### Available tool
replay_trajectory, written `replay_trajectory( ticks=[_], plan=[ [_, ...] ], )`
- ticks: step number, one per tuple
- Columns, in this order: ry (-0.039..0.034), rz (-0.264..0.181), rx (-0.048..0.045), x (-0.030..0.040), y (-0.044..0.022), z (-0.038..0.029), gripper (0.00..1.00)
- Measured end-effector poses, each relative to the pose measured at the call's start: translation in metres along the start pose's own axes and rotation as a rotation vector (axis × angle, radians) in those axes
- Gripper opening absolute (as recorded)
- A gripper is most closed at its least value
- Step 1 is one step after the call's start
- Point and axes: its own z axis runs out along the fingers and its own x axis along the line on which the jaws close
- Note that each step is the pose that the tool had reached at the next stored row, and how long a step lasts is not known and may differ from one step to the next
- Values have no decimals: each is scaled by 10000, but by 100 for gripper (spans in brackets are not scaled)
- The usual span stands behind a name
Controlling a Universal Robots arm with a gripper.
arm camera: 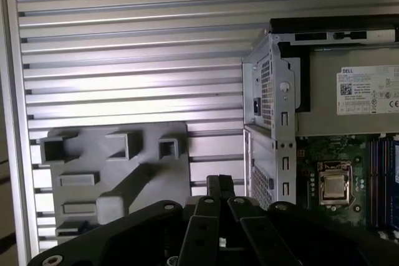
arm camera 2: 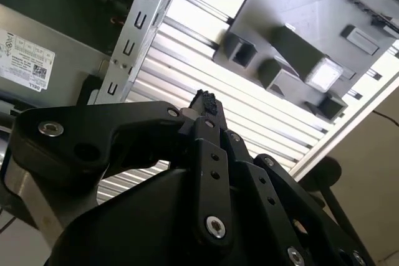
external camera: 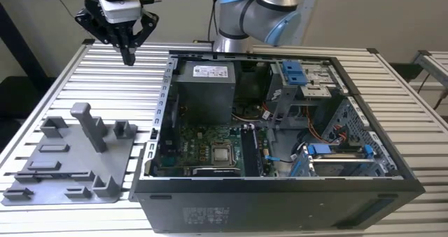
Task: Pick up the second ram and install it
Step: 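Reach for the second ram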
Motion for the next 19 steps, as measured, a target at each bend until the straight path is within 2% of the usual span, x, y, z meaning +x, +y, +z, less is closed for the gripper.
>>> replay_trajectory(
  ticks=[14, 19],
  plan=[
    [16, 1, 1, 431, -31, 4, 11],
    [15, -13, 0, 554, -40, 5, 11]
  ],
)
